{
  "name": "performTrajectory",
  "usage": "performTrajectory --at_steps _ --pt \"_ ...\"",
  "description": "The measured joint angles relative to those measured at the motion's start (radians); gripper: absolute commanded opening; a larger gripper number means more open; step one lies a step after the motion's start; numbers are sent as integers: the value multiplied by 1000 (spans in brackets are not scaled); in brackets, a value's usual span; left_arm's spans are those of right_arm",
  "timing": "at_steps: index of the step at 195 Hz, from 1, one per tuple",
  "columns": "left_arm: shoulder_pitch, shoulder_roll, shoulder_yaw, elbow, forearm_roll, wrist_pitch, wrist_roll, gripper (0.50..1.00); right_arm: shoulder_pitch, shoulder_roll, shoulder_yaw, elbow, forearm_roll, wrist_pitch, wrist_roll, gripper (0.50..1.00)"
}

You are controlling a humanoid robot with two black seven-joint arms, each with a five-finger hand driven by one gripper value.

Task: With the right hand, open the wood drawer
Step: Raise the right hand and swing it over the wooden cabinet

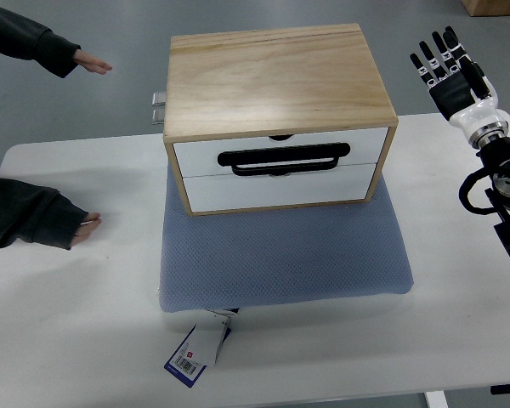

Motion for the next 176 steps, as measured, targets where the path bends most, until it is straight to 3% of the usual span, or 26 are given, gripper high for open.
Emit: performTrajectory --at_steps 60,95,134,176 --pt "0 0 -1 0 0 1 0 1000 8 -5 -27 2 -1 -2 0 944" --pt "0 0 0 -1 0 1 0 1000 83 -74 -103 45 -43 -8 -3 944" --pt "0 0 0 -2 1 -6 0 1000 240 -220 -294 168 -273 -12 -19 944" --pt "0 0 0 -2 2 -8 0 1000 502 -411 -632 413 -450 -6 -127 944"
